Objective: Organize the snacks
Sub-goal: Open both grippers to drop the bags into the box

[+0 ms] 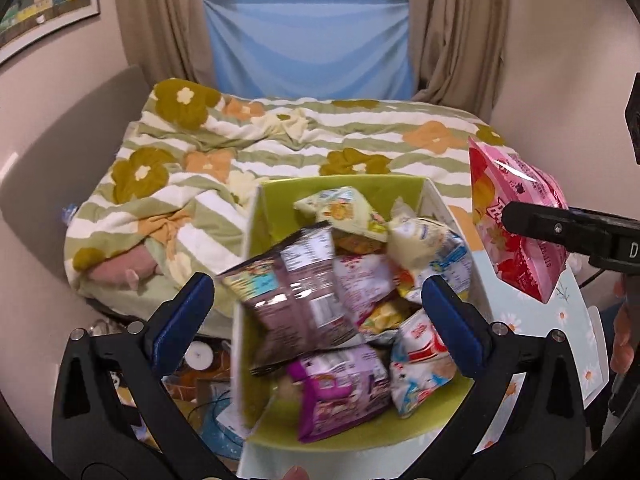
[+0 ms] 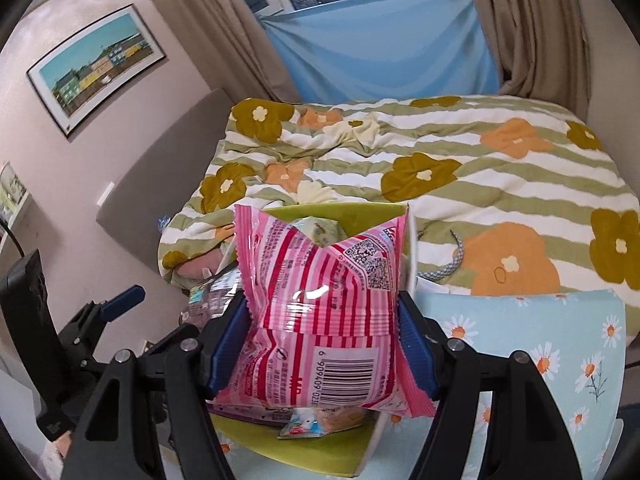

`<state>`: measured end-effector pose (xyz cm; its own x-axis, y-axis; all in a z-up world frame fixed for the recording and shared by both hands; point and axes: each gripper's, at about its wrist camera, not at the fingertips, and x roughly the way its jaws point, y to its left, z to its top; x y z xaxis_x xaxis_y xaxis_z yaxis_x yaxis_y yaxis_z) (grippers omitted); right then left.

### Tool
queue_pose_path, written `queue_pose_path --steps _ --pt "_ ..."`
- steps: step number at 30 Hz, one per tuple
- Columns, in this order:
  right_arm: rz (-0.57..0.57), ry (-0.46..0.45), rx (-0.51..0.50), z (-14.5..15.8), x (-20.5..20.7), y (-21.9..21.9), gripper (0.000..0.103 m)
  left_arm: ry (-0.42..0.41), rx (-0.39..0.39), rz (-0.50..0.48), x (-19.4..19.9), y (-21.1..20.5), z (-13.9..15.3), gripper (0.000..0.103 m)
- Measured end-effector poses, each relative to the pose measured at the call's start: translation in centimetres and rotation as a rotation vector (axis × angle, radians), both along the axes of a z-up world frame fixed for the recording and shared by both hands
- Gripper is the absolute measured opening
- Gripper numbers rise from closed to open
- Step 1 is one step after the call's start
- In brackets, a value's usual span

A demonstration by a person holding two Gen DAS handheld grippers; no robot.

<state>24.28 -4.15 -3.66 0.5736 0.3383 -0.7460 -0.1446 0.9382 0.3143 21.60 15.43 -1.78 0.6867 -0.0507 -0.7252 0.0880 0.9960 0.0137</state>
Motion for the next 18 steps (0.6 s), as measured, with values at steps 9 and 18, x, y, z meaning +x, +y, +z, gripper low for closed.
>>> queue_pose_path --steps 9,18 --pt "0.069 0.02 -0.035 -1.5 0.5 6.0 0.098 0.012 0.028 0.074 -2.3 4.7 -0.6 0.103" --pt "0.02 -0.004 -0.046 -2.5 -1.5 6.4 0.103 0.067 0.034 0.076 -3.5 5.2 -3.3 0.103"
